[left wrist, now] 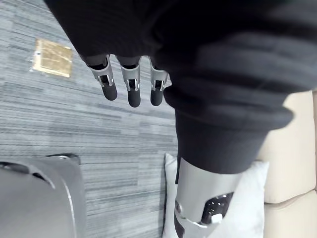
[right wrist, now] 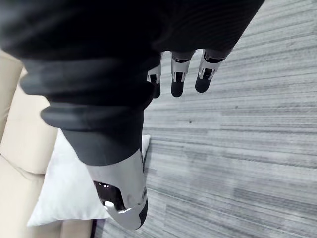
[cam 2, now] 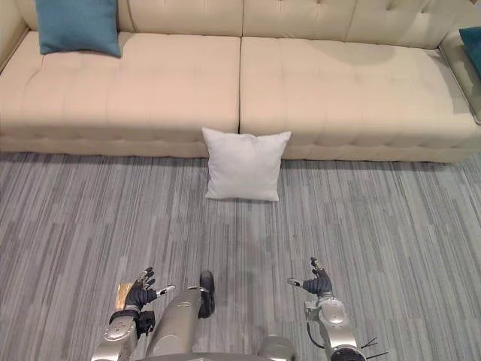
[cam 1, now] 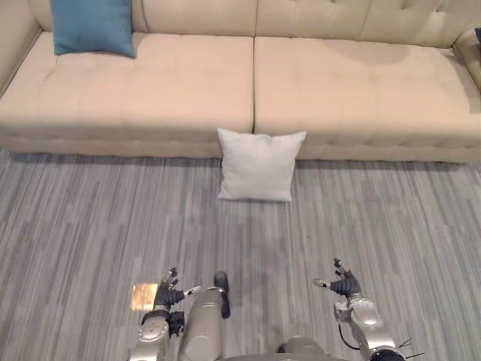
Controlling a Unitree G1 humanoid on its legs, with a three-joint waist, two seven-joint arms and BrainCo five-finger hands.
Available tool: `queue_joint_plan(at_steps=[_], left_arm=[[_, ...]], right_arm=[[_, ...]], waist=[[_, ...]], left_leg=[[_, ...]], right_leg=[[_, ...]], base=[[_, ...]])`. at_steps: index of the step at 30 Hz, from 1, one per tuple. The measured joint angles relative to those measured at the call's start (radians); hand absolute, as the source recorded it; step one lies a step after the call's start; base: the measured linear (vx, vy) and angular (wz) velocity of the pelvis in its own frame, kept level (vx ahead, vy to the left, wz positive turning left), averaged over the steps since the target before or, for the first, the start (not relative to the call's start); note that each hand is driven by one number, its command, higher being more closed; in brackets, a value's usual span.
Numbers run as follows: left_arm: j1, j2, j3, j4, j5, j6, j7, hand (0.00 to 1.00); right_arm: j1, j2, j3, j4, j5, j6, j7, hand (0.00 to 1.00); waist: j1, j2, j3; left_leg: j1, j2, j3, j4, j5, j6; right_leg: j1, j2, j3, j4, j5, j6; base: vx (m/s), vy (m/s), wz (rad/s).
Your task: Pick up cushions and gather them together orderly.
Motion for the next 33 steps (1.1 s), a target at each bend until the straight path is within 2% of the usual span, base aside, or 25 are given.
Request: queue_joint_plan(at_steps=[1, 2, 3, 4, 5, 6, 7, 8, 9, 10, 11, 12, 13, 14, 15, 16, 19, 20, 21, 22, 24, 27, 29, 31, 33], left_arm=[[-0.003, 0.005, 0.0, -0.008, -0.002, -0.002, 0.003, 0.0], [-0.008, 0.005, 0.0, -0.011, -0.003, -0.002, 0.003, 0.0], [-0.017, 0.003, 0.0, -0.012, -0.003, -0.002, 0.002, 0.0], [-0.019, 0.002, 0.0, -0.012, -0.003, -0.002, 0.002, 0.0], [-0.023, 0.004, 0.0, -0.011, -0.003, -0.002, 0.002, 0.0], [-0.022, 0.006, 0.0, -0.01, -0.002, -0.003, 0.002, 0.0], [-0.019, 0.007, -0.001, -0.009, -0.002, -0.002, 0.001, 0.0], [-0.011, 0.005, -0.004, 0.001, -0.001, -0.002, 0.0, 0.0], [-0.021, -0.03, -0.007, 0.029, 0.002, 0.0, -0.003, 0.0], [-0.022, -0.031, -0.014, 0.03, 0.003, -0.001, -0.007, 0.0], [-0.027, -0.042, -0.019, 0.029, 0.005, -0.002, -0.008, 0.0], [-0.037, -0.052, -0.019, 0.035, 0.009, -0.001, -0.01, 0.0], [-0.04, -0.058, -0.019, 0.039, 0.01, -0.001, -0.013, 0.0], [-0.04, -0.059, -0.019, 0.044, 0.01, -0.001, -0.013, 0.0], [-0.039, -0.063, -0.019, 0.053, 0.009, -0.001, -0.013, 0.0], [-0.038, -0.067, -0.019, 0.052, 0.009, -0.001, -0.013, 0.0], [-0.04, -0.078, -0.019, 0.049, 0.008, -0.001, -0.013, 0.0], [-0.037, -0.077, -0.019, 0.05, 0.008, -0.001, -0.013, 0.0], [-0.03, -0.074, -0.019, 0.052, 0.007, -0.001, -0.012, 0.0], [-0.031, -0.064, -0.017, 0.061, 0.007, 0.0, -0.01, 0.0], [-0.052, -0.059, -0.018, 0.062, 0.005, 0.0, -0.008, 0.0], [-0.103, -0.035, -0.017, 0.061, 0.002, -0.001, 0.003, 0.0], [-0.157, -0.019, -0.017, 0.052, -0.005, -0.002, 0.009, 0.0], [-0.204, -0.001, -0.016, 0.038, -0.024, -0.008, 0.025, 0.0], [-0.275, 0.016, -0.005, 0.035, -0.076, -0.024, 0.038, 0.0]], right_arm=[[0.0, 0.0, 0.006, -0.001, -0.008, -0.002, 0.0, 0.0], [-0.002, 0.0, 0.006, 0.0, -0.008, -0.002, 0.0, 0.0], [-0.003, -0.001, 0.006, 0.001, -0.009, -0.001, 0.0, 0.0], [-0.003, -0.002, 0.006, 0.001, -0.013, -0.001, 0.0, 0.0], [-0.005, -0.006, 0.006, 0.001, -0.016, 0.0, -0.001, 0.0], [0.011, -0.007, 0.006, 0.001, -0.016, 0.001, -0.001, 0.0], [0.027, -0.007, 0.006, 0.0, -0.017, 0.001, -0.001, 0.0], [0.057, -0.009, 0.005, 0.001, -0.018, 0.004, 0.0, 0.0], [0.039, -0.03, 0.001, 0.016, -0.02, 0.017, 0.0, 0.0], [0.042, -0.028, -0.003, 0.008, -0.021, 0.017, 0.0, 0.0], [0.039, -0.031, -0.008, 0.005, -0.024, 0.017, 0.001, 0.0], [0.039, -0.031, -0.008, 0.006, -0.024, 0.017, 0.001, 0.0], [0.04, -0.031, -0.008, 0.009, -0.024, 0.018, 0.001, 0.0], [0.041, -0.028, -0.008, 0.009, -0.024, 0.018, 0.0, 0.0], [0.046, -0.027, -0.01, 0.007, -0.023, 0.017, -0.001, 0.0], [0.047, -0.027, -0.016, 0.006, -0.022, 0.016, -0.001, 0.0], [0.03, -0.027, -0.039, -0.001, -0.016, 0.007, -0.007, 0.0], [0.028, -0.028, -0.041, -0.001, -0.016, 0.004, -0.01, 0.0], [0.029, -0.027, -0.043, 0.001, -0.017, 0.003, -0.014, 0.0], [0.036, -0.015, -0.042, -0.008, -0.017, 0.003, -0.018, 0.0], [0.041, -0.013, -0.042, -0.015, -0.017, 0.002, -0.025, 0.0], [-0.01, -0.014, -0.01, -0.014, -0.018, 0.002, -0.032, 0.0], [-0.074, -0.015, -0.004, -0.014, -0.018, 0.001, -0.039, 0.0], [-0.125, -0.015, -0.004, -0.022, -0.016, 0.0, -0.057, 0.0], [-0.178, -0.022, -0.007, -0.028, -0.004, -0.002, -0.079, 0.0]], waist=[[-0.001, 0.013, 0.001], [-0.004, 0.022, 0.006], [-0.015, 0.028, 0.01], [-0.023, 0.03, 0.011], [-0.034, 0.03, 0.011], [-0.041, 0.019, 0.007], [-0.042, 0.008, 0.006], [-0.05, -0.016, -0.003], [-0.052, 0.038, -0.007], [-0.058, 0.037, -0.008], [-0.056, 0.046, -0.006], [-0.053, 0.047, -0.005], [-0.049, 0.049, -0.003], [-0.048, 0.049, -0.001], [-0.043, 0.048, 0.001], [-0.037, 0.047, 0.001], [-0.022, 0.057, -0.002], [-0.018, 0.067, -0.002], [-0.011, 0.083, 0.001], [0.002, 0.071, -0.003], [-0.001, 0.059, 0.001], [-0.002, 0.05, 0.028], [0.001, 0.054, 0.096], [0.002, 0.055, 0.12], [0.005, 0.054, 0.15]], left_leg=[[0.08, 0.007, -0.005, -0.064, 0.001, -0.001], [0.109, 0.014, -0.009, -0.084, 0.001, -0.002], [0.148, 0.03, -0.015, -0.107, 0.002, -0.002], [0.162, 0.036, -0.016, -0.111, 0.002, -0.002], [0.192, 0.046, -0.019, -0.125, -0.002, -0.019], [0.227, 0.049, -0.019, -0.131, -0.017, -0.066], [0.25, 0.046, -0.023, -0.131, -0.036, -0.099], [0.289, 0.036, -0.048, -0.122, -0.085, -0.155], [0.292, 0.085, -0.069, -0.097, -0.09, -0.182], [0.282, 0.089, -0.082, -0.07, -0.077, -0.204], [0.249, 0.113, -0.099, 0.022, -0.06, -0.233], [0.18, 0.135, -0.116, 0.175, -0.017, -0.295], [0.116, 0.168, -0.111, 0.308, -0.002, -0.307], [0.101, 0.184, -0.102, 0.341, -0.017, -0.284], [0.08, 0.199, -0.078, 0.359, -0.042, -0.24], [0.063, 0.198, -0.067, 0.349, -0.052, -0.223], [-0.036, 0.165, -0.06, 0.147, -0.055, -0.204], [-0.043, 0.158, -0.069, 0.045, -0.033, -0.204], [-0.041, 0.158, -0.07, -0.01, 0.054, -0.156], [-0.034, 0.152, -0.055, -0.019, 0.054, -0.158], [-0.049, 0.132, -0.04, -0.029, 0.05, -0.151], [-0.117, 0.113, -0.008, 0.016, 0.041, -0.135], [-0.148, 0.115, -0.007, 0.087, 0.029, -0.118], [-0.225, 0.129, -0.007, 0.184, -0.003, -0.116], [-0.33, 0.156, -0.007, 0.295, -0.075, -0.102]], right_leg=[[-0.064, 0.018, -0.055, -0.045, -0.024, -0.041], [-0.083, 0.031, -0.085, -0.095, -0.037, -0.062], [-0.126, 0.055, -0.125, -0.238, -0.049, -0.083], [-0.142, 0.067, -0.136, -0.322, -0.047, -0.085], [-0.166, 0.091, -0.141, -0.523, -0.001, -0.076], [-0.158, 0.116, -0.13, -0.75, 0.119, -0.074], [-0.152, 0.122, -0.11, -0.829, 0.197, -0.08], [-0.154, 0.115, -0.056, -0.834, 0.392, -0.156], [-0.174, 0.14, -0.072, -0.73, 0.32, -0.168], [-0.174, 0.137, -0.074, -0.704, 0.271, -0.16], [-0.168, 0.139, -0.092, -0.664, 0.223, -0.173], [-0.142, 0.142, -0.109, -0.669, 0.195, -0.186], [-0.081, 0.16, -0.125, -0.724, 0.192, -0.189], [-0.043, 0.17, -0.129, -0.756, 0.193, -0.191], [0.026, 0.183, -0.139, -0.808, 0.192, -0.193], [0.051, 0.187, -0.139, -0.827, 0.19, -0.194], [0.072, 0.197, -0.126, -0.87, 0.195, -0.184], [0.071, 0.206, -0.114, -0.872, 0.195, -0.178], [0.067, 0.225, -0.089, -0.857, 0.183, -0.158], [0.053, 0.215, -0.064, -0.841, 0.173, -0.143], [0.017, 0.192, -0.052, -0.816, 0.161, -0.125], [-0.079, 0.169, -0.018, -0.743, 0.145, -0.107], [-0.108, 0.154, -0.004, -0.687, 0.14, -0.106], [-0.179, 0.15, -0.001, -0.61, 0.119, -0.108], [-0.283, 0.147, 0.001, -0.496, 0.065, -0.107]], base=[[0.56, 0.033, 0.05], [0.53, -0.026, 0.2], [0.42, -0.056, 0.3], [0.52, -0.098, 0.44], [0.53, -0.13, 0.53], [0.55, -0.15, 0.55], [0.57, -0.204, 0.66], [0.58, -0.239, 0.47], [0.54, -0.232, 0.51], [0.5, -0.223, 0.26], [0.44, -0.225, 0.37], [0.59, -0.333, 0.32], [0.48, -0.271, 0.27], [0.37, -0.19, 0.18], [0.24, -0.08, 0.09], [0.26, -0.058, 0.01], [0.2, 0.004, -0.21], [0.16, 0.094, -0.48], [0.19, 0.122, -0.6], [0.16, 0.118, -0.44], [0.11, 0.099, -0.17], [0.06, 0.106, -0.23], [-0.04, 0.085, -0.13], [-0.13, 0.111, -0.08], [-0.13, 0.045, -0.01]])
